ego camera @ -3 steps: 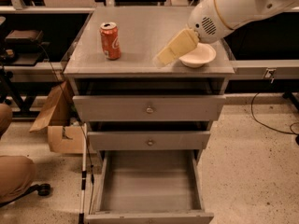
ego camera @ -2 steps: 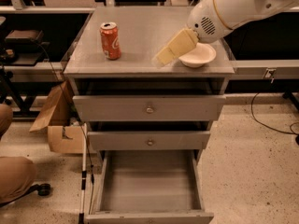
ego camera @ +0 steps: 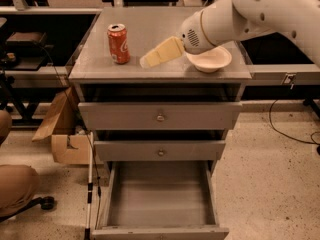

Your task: Place coke can into bottom drawer

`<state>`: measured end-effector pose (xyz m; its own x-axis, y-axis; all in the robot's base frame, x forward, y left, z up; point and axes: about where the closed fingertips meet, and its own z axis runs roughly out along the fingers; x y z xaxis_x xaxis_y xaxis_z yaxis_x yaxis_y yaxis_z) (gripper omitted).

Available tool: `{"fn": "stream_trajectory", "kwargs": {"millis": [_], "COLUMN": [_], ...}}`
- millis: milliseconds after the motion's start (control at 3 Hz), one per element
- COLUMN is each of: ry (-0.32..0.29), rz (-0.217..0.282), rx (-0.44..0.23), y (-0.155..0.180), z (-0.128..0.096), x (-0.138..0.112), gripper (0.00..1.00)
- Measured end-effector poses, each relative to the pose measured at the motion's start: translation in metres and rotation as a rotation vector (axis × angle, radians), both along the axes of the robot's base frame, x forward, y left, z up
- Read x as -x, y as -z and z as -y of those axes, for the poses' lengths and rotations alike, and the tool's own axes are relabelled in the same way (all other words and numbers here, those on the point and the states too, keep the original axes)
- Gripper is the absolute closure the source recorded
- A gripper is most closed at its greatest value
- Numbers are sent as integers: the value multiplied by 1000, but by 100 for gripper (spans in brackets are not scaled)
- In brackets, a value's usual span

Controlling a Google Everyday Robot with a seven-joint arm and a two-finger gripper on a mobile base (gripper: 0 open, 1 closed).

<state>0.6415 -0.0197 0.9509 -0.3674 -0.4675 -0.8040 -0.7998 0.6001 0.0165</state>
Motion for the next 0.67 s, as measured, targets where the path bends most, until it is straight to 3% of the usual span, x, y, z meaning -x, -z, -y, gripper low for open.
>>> {"fn": "stream_trajectory", "kwargs": {"millis": [333, 667], "ry": [39, 72], "rz": [50, 110], "rx": [-152, -232], "y": [10, 6], "z": [-75, -108], "x": [-55, -90], "gripper": [0, 0]}}
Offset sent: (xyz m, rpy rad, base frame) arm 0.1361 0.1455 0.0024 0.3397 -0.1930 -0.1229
